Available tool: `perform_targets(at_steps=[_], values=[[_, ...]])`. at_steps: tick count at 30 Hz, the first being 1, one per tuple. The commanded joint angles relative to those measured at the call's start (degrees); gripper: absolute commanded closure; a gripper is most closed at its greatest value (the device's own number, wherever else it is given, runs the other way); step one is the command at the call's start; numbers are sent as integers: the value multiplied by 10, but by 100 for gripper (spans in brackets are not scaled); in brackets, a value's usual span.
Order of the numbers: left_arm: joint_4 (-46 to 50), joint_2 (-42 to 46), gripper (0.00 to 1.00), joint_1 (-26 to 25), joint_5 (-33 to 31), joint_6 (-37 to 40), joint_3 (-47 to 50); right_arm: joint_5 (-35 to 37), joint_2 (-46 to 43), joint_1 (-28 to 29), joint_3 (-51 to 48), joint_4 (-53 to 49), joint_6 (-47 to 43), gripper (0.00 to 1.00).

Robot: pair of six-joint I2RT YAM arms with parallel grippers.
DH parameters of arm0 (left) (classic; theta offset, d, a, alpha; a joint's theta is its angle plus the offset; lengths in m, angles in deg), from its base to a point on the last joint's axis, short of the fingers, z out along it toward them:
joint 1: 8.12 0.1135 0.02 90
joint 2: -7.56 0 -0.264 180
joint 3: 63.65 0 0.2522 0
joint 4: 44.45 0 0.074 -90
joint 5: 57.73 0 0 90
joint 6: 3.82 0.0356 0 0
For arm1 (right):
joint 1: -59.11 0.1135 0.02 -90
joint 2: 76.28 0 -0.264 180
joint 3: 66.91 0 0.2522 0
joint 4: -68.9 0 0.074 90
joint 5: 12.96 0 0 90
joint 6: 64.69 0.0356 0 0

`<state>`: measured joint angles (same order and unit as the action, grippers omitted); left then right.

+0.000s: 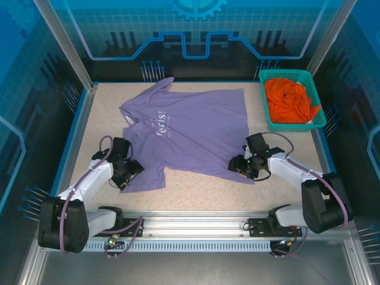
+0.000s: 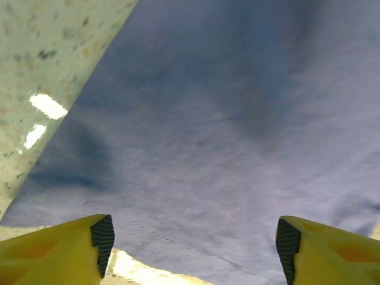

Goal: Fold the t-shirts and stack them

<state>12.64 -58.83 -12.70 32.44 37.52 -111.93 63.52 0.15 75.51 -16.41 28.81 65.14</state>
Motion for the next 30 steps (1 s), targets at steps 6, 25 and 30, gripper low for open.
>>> perform_targets(at_steps=[6, 25, 30], values=[[33, 56, 27, -2, -51, -67, 76, 36, -28, -19, -26, -11, 17, 42], [-28, 70, 92, -1, -96, -75, 103, 23, 3, -59, -4, -25, -2, 44], [5, 76, 100, -2, -86, -58, 84, 33, 17, -67, 9, -48, 1, 44]])
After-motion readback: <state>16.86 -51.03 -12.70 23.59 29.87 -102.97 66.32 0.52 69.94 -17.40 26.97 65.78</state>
